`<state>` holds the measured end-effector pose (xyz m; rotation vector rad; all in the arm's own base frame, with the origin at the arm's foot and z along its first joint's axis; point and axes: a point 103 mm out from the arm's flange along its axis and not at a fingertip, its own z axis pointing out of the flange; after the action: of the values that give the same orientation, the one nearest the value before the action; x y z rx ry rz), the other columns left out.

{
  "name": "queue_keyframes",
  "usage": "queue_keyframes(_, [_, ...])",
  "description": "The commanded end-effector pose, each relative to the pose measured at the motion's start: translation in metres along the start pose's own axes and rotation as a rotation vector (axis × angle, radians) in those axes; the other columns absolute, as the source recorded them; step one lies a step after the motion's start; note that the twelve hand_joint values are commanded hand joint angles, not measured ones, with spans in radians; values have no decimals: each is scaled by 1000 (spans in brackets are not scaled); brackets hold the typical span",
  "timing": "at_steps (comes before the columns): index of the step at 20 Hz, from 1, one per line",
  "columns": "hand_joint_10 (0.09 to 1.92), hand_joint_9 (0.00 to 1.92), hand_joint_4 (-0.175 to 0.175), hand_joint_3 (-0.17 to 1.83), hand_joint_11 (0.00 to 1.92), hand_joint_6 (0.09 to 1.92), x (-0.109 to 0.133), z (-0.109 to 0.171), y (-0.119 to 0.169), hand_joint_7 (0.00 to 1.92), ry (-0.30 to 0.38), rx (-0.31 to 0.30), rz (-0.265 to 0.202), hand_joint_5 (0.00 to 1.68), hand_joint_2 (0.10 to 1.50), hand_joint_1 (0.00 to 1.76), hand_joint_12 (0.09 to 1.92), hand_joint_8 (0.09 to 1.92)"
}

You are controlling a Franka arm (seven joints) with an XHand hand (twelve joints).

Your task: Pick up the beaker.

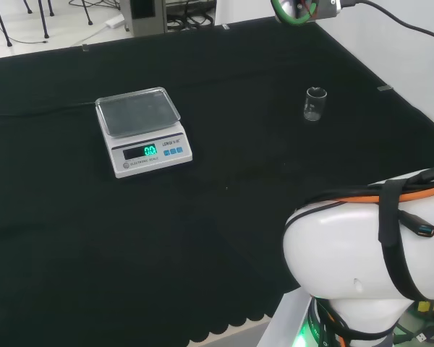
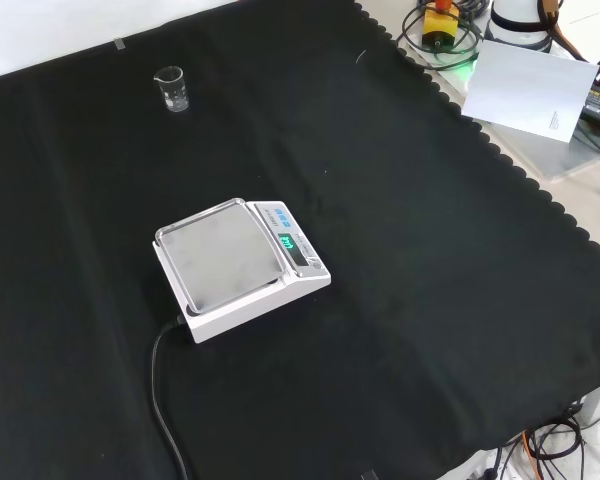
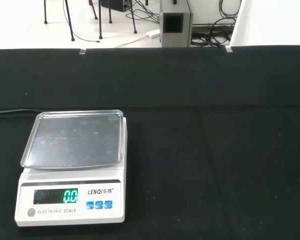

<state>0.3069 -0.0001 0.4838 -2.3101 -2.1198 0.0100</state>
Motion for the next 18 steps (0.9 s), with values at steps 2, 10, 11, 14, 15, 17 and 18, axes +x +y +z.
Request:
queue_keyframes(2, [766, 772, -69, -175, 448, 557, -59, -63, -4, 586, -127, -149, 15, 473, 1147, 753, 1337, 749])
queue_keyframes(10, [730, 802, -70, -175, 415, 674, -79, -42, 33, 606, -53, -150, 26, 505, 1164, 740, 1368, 750])
queue_keyframes(11, [731, 805, -71, -175, 417, 681, -82, -39, 36, 609, -41, -148, 27, 511, 1164, 741, 1368, 751])
queue_keyframes(14, [731, 814, -73, -175, 426, 718, -90, -27, 48, 621, -17, -127, 31, 518, 1166, 744, 1362, 755])
queue_keyframes(15, [732, 817, -74, -175, 428, 728, -92, -23, 54, 625, -11, -118, 32, 520, 1166, 744, 1361, 756])
queue_keyframes(17, [733, 821, -75, -175, 430, 739, -98, -15, 66, 632, 5, -110, 34, 525, 1167, 746, 1361, 758])
queue_keyframes(18, [733, 822, -76, -175, 431, 744, -100, -12, 70, 635, 12, -111, 37, 528, 1167, 746, 1361, 759])
